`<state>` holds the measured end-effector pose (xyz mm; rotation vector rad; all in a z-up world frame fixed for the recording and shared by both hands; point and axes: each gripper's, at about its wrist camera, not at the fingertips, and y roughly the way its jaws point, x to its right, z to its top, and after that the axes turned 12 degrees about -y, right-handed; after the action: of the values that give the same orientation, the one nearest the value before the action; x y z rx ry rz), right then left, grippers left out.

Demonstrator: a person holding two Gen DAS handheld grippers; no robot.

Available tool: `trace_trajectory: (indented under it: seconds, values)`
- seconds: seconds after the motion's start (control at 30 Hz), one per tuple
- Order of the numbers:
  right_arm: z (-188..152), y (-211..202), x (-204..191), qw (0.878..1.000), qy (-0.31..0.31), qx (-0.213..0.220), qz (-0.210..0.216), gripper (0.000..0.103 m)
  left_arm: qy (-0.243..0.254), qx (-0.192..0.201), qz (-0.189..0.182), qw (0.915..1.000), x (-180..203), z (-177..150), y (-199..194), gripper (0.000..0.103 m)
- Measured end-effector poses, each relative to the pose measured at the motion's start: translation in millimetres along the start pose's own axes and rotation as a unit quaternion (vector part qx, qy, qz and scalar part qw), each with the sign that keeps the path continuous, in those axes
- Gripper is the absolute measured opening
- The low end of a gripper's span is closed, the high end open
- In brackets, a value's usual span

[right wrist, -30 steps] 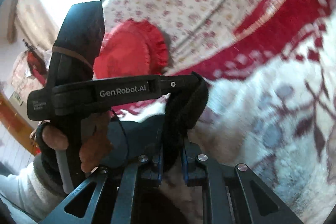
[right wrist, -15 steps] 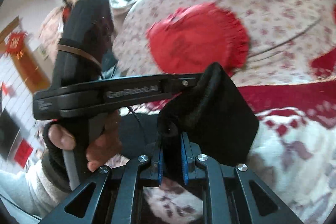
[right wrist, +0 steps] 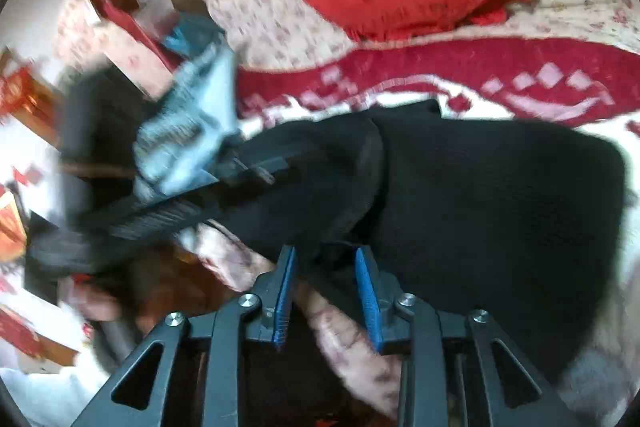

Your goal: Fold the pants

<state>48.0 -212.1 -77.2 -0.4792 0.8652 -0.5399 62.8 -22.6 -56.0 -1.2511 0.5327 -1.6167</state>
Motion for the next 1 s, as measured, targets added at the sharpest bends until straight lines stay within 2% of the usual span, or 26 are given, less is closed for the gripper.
trace_trajectory:
  seconds: [0.07,0.13,0.2,0.27,0.37,0.43,0.6,0.63,0.67,0.77,1.0]
  values:
    - [-5.5,-31.2,2.4,0.999,0.008,0.034,-0.010,0.029,-0.004,-0.006,-0.005,1.0000,4.8,-2.9,3.7,0.042]
    - [-7.6,-52.9,10.4,0.997,0.022,0.057,-0.039,0.029,-0.003,-0.010,-0.009,0.9999,10.0,-5.6,6.6,0.048]
    - [-9.4,-66.0,23.8,0.994,0.033,0.065,-0.083,0.029,0.004,-0.014,0.001,0.9999,18.2,-11.5,14.3,0.049]
    - [-13.4,-71.8,36.9,0.990,0.046,0.054,-0.119,0.029,0.015,-0.023,0.015,0.9995,24.3,-17.0,23.9,0.049]
    - [-13.3,-69.7,51.0,0.988,0.068,0.058,-0.124,0.029,0.015,-0.037,0.028,0.9988,27.9,-22.4,37.7,0.049]
    - [-12.8,-65.1,54.1,0.988,0.073,0.060,-0.120,0.029,0.012,-0.032,0.036,0.9988,29.3,-23.9,41.1,0.049]
    - [-12.6,-64.3,49.4,0.987,0.040,0.052,-0.146,0.029,0.000,-0.027,0.039,0.9989,29.7,-23.9,42.2,0.049]
    - [-12.5,-61.5,49.6,0.986,0.034,0.042,-0.160,0.029,0.000,-0.025,0.043,0.9988,30.6,-24.4,41.6,0.044]
    - [-13.3,-60.3,50.6,0.984,0.033,0.035,-0.171,0.029,-0.001,-0.024,0.046,0.9987,31.5,-24.5,41.4,0.032]
    - [-16.9,-58.4,58.9,0.982,0.047,0.027,-0.181,0.030,-0.003,-0.020,0.049,0.9986,34.7,-23.9,39.9,0.019]
    - [-14.6,-62.8,56.2,0.982,0.049,0.027,-0.183,0.030,0.003,0.014,0.044,0.9989,42.5,-17.6,19.6,0.015]
